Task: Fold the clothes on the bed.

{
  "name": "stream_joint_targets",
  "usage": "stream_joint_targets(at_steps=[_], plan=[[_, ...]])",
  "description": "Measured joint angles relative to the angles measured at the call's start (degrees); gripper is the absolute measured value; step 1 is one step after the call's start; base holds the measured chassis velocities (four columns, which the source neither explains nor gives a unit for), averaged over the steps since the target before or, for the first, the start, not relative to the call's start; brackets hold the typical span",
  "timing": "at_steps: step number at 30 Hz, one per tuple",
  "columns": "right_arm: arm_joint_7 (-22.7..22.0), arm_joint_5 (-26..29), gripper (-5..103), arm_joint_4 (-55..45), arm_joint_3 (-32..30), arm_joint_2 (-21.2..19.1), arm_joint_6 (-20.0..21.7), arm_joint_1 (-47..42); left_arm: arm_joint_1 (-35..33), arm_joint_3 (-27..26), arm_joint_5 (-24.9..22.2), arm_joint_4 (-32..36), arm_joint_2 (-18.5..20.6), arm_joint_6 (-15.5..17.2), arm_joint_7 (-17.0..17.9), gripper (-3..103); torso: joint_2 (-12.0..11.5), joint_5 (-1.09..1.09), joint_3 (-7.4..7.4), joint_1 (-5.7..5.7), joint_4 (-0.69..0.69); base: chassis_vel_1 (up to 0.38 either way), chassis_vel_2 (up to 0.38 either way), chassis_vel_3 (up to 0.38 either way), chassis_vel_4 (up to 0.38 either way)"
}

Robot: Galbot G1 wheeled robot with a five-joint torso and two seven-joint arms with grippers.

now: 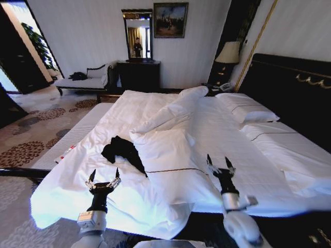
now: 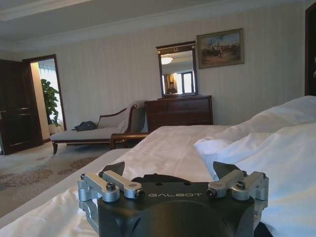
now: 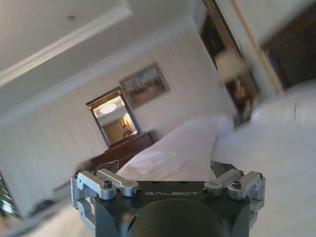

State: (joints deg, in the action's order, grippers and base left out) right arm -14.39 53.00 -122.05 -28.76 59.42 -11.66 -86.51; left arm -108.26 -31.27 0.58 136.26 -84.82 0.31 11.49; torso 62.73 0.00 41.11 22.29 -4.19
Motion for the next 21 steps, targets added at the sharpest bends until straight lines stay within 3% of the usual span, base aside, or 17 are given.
stream_joint_targets(at_steps=[1, 5, 6, 10, 11, 14, 21], plan=[[0.0, 0.0, 100, 0.0, 0.0, 0.0, 0.0, 0.0, 0.0, 0.0, 0.0, 0.0, 0.0, 0.0, 0.0, 100, 0.0, 0.00, 0.00, 0.00, 0.00, 0.000, 0.000, 0.000, 0.000], [-2.8, 21.4, 100, 0.8, 1.6, -3.3, 9.0, 9.3, -0.6, -1.0, 0.3, 0.4, -0.2, -0.4, 0.1, 100, 0.0, 0.01, 0.00, 0.01, -0.02, 0.000, 0.000, 0.000, 0.000], [-2.8, 21.4, 100, 0.8, 1.6, -3.3, 9.0, 9.3, -0.6, -1.0, 0.3, 0.4, -0.2, -0.4, 0.1, 100, 0.0, 0.01, 0.00, 0.01, -0.02, 0.000, 0.000, 0.000, 0.000], [-5.6, 31.0, 100, 4.4, 4.4, -4.1, 15.9, 18.3, -1.3, -1.9, 0.6, 0.7, -0.6, -0.5, 0.2, 100, 0.0, 0.00, 0.00, 0.00, -0.01, 0.000, 0.000, 0.000, 0.000], [-5.6, 31.0, 100, 4.4, 4.4, -4.1, 15.9, 18.3, -1.3, -1.9, 0.6, 0.7, -0.6, -0.5, 0.2, 100, 0.0, 0.00, 0.00, 0.00, -0.01, 0.000, 0.000, 0.000, 0.000], [-5.7, 35.6, 100, 8.1, 7.0, -4.6, 21.1, 24.7, -1.5, -2.6, 1.1, 0.4, -0.9, -0.5, 0.2, 100, 0.0, 0.00, 0.01, 0.01, -0.02, 0.000, 0.000, 0.000, 0.000], [-7.1, 36.0, 100, 17.4, 14.2, -4.7, 25.8, 34.4, -1.6, -3.0, 1.8, -0.7, -1.7, -0.4, 0.2, 100, 0.0, 0.00, 0.01, 0.01, -0.01, 0.000, 0.000, 0.000, 0.000]])
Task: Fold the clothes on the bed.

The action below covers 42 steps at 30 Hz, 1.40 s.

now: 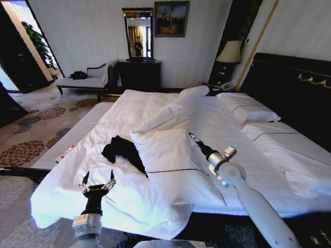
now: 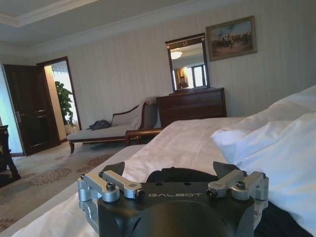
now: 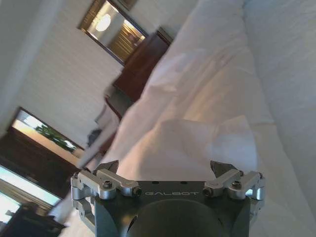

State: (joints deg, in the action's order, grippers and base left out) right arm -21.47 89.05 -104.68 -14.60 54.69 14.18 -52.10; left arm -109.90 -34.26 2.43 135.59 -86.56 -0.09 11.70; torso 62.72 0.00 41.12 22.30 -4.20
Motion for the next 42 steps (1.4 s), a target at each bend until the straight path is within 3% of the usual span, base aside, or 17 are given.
stream_joint_targets(at_steps=[12, 22, 24, 27, 29, 32, 38, 41, 42], plan=[[0.3, -1.7, 100, 10.6, 9.3, 2.8, 1.8, 13.3, 0.5, -0.3, 0.6, -2.1, -1.4, -0.1, 0.1, 100, 0.0, -0.01, -0.01, 0.00, 0.00, 0.000, 0.000, 0.000, 0.000], [2.2, -3.3, 102, 15.0, 14.4, 4.5, 3.3, 17.8, 1.1, -0.4, 0.6, -3.5, -1.4, 0.1, 0.2, 100, 0.0, -0.01, -0.01, 0.00, -0.01, 0.000, 0.000, 0.000, 0.000], [2.7, -3.5, 97, 15.0, 14.6, 4.5, 3.3, 17.9, 1.2, -0.4, 0.6, -3.6, -1.4, 0.2, 0.2, 100, 0.0, -0.01, -0.01, 0.00, -0.01, 0.000, 0.000, 0.000, 0.000], [4.6, -3.8, 82, 14.6, 14.7, 4.4, 3.1, 17.9, 1.4, -0.3, 0.6, -3.7, -1.2, 0.5, 0.2, 100, 0.0, 0.00, -0.01, 0.01, -0.01, 0.000, 0.000, 0.000, 0.000], [5.1, -3.9, 82, 14.3, 14.7, 4.3, 3.0, 17.8, 1.4, -0.3, 0.6, -3.7, -1.1, 0.5, 0.2, 100, 0.0, -0.01, -0.01, 0.01, -0.01, 0.000, 0.000, 0.000, 0.000], [7.2, -3.9, 65, 13.4, 14.4, 4.3, 1.4, 17.3, 1.4, -0.4, 0.4, -3.7, -0.9, 0.5, 0.2, 100, 0.0, 0.00, -0.01, 0.00, -0.01, 0.000, 0.000, 0.000, 0.000], [9.0, -4.2, 48, 11.7, 13.9, 4.0, 0.0, 16.3, 1.2, -0.6, 0.1, -3.1, -0.6, 0.4, 0.3, 100, 0.0, 0.00, -0.01, 0.00, -0.01, 0.000, 0.000, 0.000, 0.000], [9.8, -4.7, 32, 10.4, 13.7, 3.6, -0.2, 15.6, 1.0, -0.8, -0.1, -2.8, -0.5, 0.1, 0.6, 100, 0.0, 0.00, -0.01, 0.00, -0.01, 0.000, 0.000, 0.000, 0.000], [10.0, -4.9, 32, 9.9, 13.5, 3.4, -0.2, 15.4, 0.9, -0.8, -0.1, -2.7, -0.4, 0.0, 0.6, 100, 0.0, 0.00, -0.01, 0.00, -0.01, 0.000, 0.000, 0.000, 0.000]])
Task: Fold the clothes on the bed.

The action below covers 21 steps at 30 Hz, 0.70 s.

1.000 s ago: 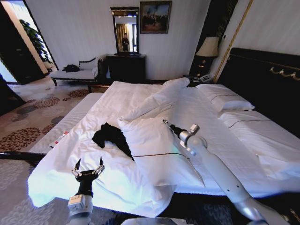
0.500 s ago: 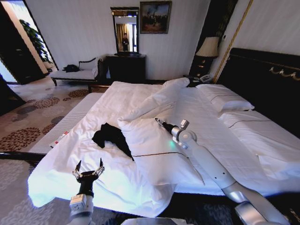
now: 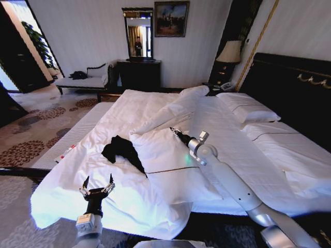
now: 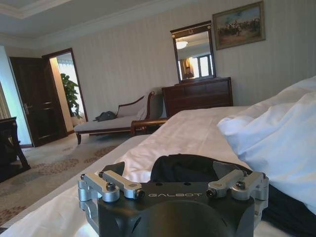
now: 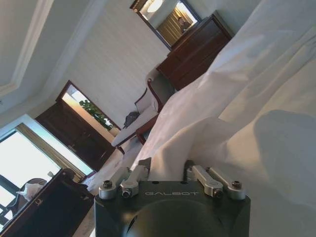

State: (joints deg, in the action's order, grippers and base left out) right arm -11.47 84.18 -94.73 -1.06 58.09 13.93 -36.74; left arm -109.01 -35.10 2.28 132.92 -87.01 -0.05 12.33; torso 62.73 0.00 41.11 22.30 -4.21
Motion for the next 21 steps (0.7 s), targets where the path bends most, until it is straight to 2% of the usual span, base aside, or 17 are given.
stream_joint_targets(at_steps=[1, 5, 6, 8, 15, 20, 21], plan=[[0.0, 0.0, 32, 0.0, 0.0, 0.0, 0.0, 0.0, 0.0, 0.0, 0.0, 0.0, 0.0, 0.0, 0.0, 100, 0.0, 0.00, 0.00, 0.00, 0.00, 0.000, 0.000, 0.000, 0.000], [2.9, -2.9, 10, -0.8, -0.4, -1.1, -2.0, -1.2, -0.2, 0.0, 0.0, 0.4, 0.1, -0.2, 0.2, 100, 0.0, 0.00, 0.00, 0.00, 0.00, 0.000, 0.000, 0.000, 0.000], [2.9, -2.9, 10, -0.8, -0.4, -1.1, -2.0, -1.2, -0.2, 0.0, 0.0, 0.4, 0.1, -0.2, 0.2, 100, 0.0, 0.00, 0.00, 0.00, 0.00, 0.000, 0.000, 0.000, 0.000], [4.3, -3.3, 2, -1.6, -1.3, -1.6, -3.0, -2.1, -0.3, 0.1, 0.0, 0.4, 0.1, -0.3, 0.2, 100, 0.0, 0.00, 0.00, 0.00, 0.01, 0.000, 0.000, 0.000, 0.000], [6.7, -3.0, 1, -5.1, -7.4, -3.2, -6.7, -7.5, -0.3, 0.5, 0.0, 0.7, 0.2, -0.3, 0.2, 100, 0.0, 0.00, 0.00, 0.00, 0.02, 0.000, 0.000, 0.000, 0.000], [6.4, -2.5, 1, -11.2, -18.6, -5.1, -11.4, -18.0, 0.3, 1.1, -0.1, 0.7, 0.3, -0.4, 0.2, 100, 0.0, 0.02, 0.00, -0.01, -0.01, 0.000, 0.000, 0.000, 0.000], [6.4, -2.5, 1, -11.2, -18.6, -5.1, -11.4, -18.0, 0.3, 1.1, -0.1, 0.7, 0.3, -0.4, 0.2, 100, 0.0, 0.02, 0.00, -0.01, -0.01, 0.000, 0.000, 0.000, 0.000]])
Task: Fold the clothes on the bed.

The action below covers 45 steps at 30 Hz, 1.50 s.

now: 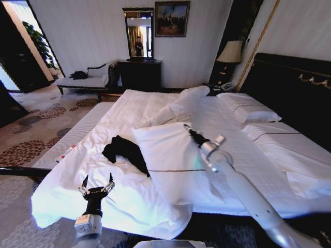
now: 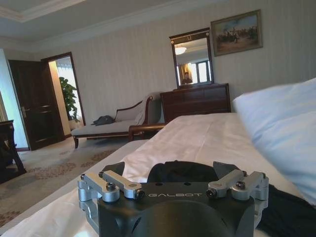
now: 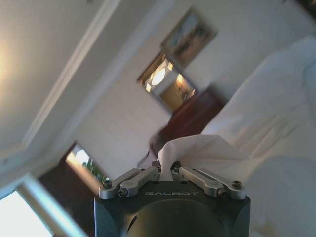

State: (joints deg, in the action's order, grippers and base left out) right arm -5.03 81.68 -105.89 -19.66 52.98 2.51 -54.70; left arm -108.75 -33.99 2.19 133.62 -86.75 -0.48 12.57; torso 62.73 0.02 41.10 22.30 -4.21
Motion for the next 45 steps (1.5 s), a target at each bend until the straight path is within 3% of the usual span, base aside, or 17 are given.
stream_joint_targets(at_steps=[4, 5, 13, 15, 16, 19, 20, 23, 29, 33, 37, 45], plan=[[-0.7, -0.3, 1, -6.5, -10.8, 1.1, -2.3, -8.7, 0.7, 0.7, -0.5, 0.1, 0.1, 0.0, 0.0, 100, 0.0, -0.01, 0.00, 0.00, -0.01, 0.000, 0.000, 0.000, 0.000], [-0.7, -0.3, 1, -6.5, -10.8, 1.1, -2.3, -8.7, 0.7, 0.7, -0.5, 0.1, 0.1, 0.0, 0.0, 100, 0.0, -0.01, 0.00, 0.00, -0.01, 0.000, 0.000, 0.000, 0.000], [-6.4, -0.8, 1, -16.0, -31.8, 5.8, -2.9, -21.8, 2.1, 1.3, -2.1, -0.1, 0.8, 0.0, 0.0, 100, 0.0, -0.01, -0.01, 0.00, -0.01, 0.000, 0.000, 0.000, 0.000], [-10.1, -0.9, 1, -18.0, -37.7, 6.9, -2.5, -25.5, 2.6, 1.4, -2.7, -0.1, 1.1, 0.0, 0.0, 100, 0.0, 0.00, -0.01, 0.00, 0.01, 0.000, 0.000, 0.000, 0.000], [-10.1, -0.9, 1, -18.0, -37.7, 6.9, -2.5, -25.5, 2.6, 1.4, -2.7, -0.1, 1.1, 0.0, 0.0, 100, 0.0, 0.00, -0.01, 0.00, 0.01, 0.000, 0.000, 0.000, 0.000], [-17.9, -1.9, 1, -20.3, -44.7, 9.0, -2.1, -29.4, 3.4, 1.7, -3.6, -0.4, 1.6, 0.1, 0.0, 100, 0.0, -0.02, -0.01, 0.00, 0.01, 0.000, 0.000, 0.000, 0.000], [-17.9, -1.9, 1, -20.3, -44.7, 9.0, -2.1, -29.4, 3.4, 1.7, -3.6, -0.4, 1.6, 0.1, 0.0, 100, 0.0, -0.02, -0.01, 0.00, 0.01, 0.000, 0.000, 0.000, 0.000], [-22.9, -6.0, 1, -22.0, -50.6, 12.2, -2.2, -33.7, 4.3, 2.2, -4.6, -0.8, 2.3, 0.2, 0.0, 100, 0.0, -0.01, -0.01, 0.00, 0.01, 0.000, 0.000, 0.000, 0.000], [-30.3, -11.4, 1, -24.3, -57.5, 16.8, -1.8, -40.1, 5.0, 2.2, -6.7, -0.9, 3.5, 0.3, 0.0, 100, 0.0, -0.02, -0.01, -0.01, 0.00, 0.000, 0.000, 0.000, 0.000], [-40.2, -12.8, 1, -25.8, -62.7, 19.9, -0.4, -44.4, 4.8, 1.9, -8.6, -0.7, 5.1, 0.6, 0.0, 100, 0.0, -0.02, 0.00, 0.00, 0.00, 0.000, 0.000, 0.000, 0.000], [-45.1, -15.3, 1, -26.0, -65.5, 22.0, -0.9, -46.7, 4.2, 2.1, -9.2, -0.3, 5.8, 0.6, 0.0, 100, 0.0, -0.02, -0.01, -0.01, 0.00, 0.000, 0.000, 0.000, 0.000], [-47.6, -20.8, 1, -20.9, -66.2, 24.5, -5.3, -49.6, 3.4, 2.8, -9.5, 0.8, 6.5, 1.0, 0.0, 100, 0.0, -0.02, 0.00, 0.00, 0.01, 0.000, 0.000, 0.000, 0.000]])
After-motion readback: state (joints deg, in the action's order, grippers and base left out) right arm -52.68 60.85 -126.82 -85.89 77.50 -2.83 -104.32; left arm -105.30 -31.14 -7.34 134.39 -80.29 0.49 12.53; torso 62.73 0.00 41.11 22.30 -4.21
